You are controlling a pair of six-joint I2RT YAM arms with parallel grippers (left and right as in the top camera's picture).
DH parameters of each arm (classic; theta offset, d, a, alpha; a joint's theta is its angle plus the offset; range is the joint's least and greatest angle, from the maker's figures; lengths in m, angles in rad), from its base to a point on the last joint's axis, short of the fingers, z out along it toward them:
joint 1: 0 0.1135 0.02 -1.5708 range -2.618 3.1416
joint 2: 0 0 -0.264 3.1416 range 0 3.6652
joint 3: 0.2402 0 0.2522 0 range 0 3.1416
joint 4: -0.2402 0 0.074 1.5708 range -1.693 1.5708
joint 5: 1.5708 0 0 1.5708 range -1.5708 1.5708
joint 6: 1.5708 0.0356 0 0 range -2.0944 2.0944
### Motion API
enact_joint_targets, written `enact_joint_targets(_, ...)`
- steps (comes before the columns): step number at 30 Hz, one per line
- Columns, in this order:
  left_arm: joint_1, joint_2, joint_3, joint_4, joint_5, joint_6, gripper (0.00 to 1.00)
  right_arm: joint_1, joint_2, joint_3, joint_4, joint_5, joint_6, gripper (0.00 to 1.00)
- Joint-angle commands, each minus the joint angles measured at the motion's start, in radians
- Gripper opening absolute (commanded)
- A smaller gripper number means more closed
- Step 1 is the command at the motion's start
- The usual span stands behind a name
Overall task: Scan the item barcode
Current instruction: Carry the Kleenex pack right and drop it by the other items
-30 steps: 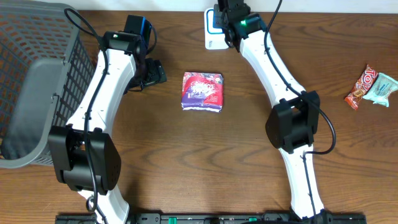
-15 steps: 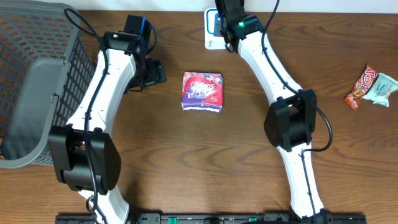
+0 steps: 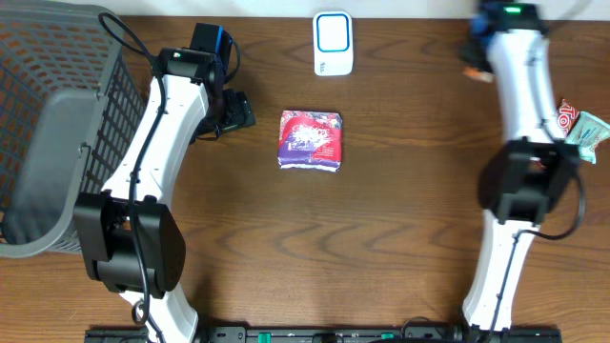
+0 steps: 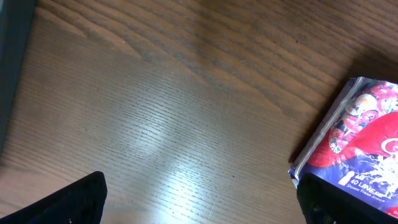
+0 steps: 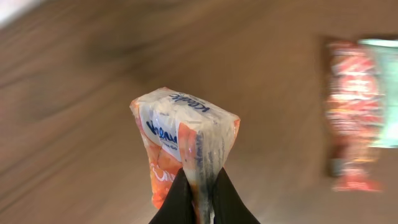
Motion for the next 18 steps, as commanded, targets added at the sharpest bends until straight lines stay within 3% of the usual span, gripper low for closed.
enact_joint_targets(1,0.005,-0.011,-0.002,-0.003,-0.013,0.006,0.98,-0.080,-0.032,-0.015,-0.010,0.032,-0.039,0.01)
enact_joint_targets(4,0.005,-0.011,-0.002,-0.003,-0.013,0.006,0.98,-0.156,-0.032,-0.035,-0.018,0.032,-0.075,0.06)
enact_joint_targets(6,0.005,-0.011,-0.002,-0.003,-0.013,0.006,0.98,-0.200,-0.032,-0.050,-0.029,0.031,-0.074,0.31)
enact_joint_targets(9,0.005,-0.011,-0.002,-0.003,-0.013,0.006,0.98,-0.254,-0.032,-0.092,-0.025,-0.021,-0.074,0.84)
enact_joint_targets(10,0.005,-0.011,-0.002,-0.003,-0.013,0.006,0.98,-0.266,-0.032,-0.107,-0.021,-0.052,-0.074,0.94)
enact_joint_targets(12,0.005,-0.011,-0.002,-0.003,-0.013,0.006,0.98,-0.285,-0.032,-0.142,-0.007,-0.122,-0.075,0.99)
enact_joint_targets(18,0.005,-0.011,-0.002,-0.003,-0.013,0.006,0.98,-0.287,-0.032,-0.199,0.043,-0.391,-0.163,0.97)
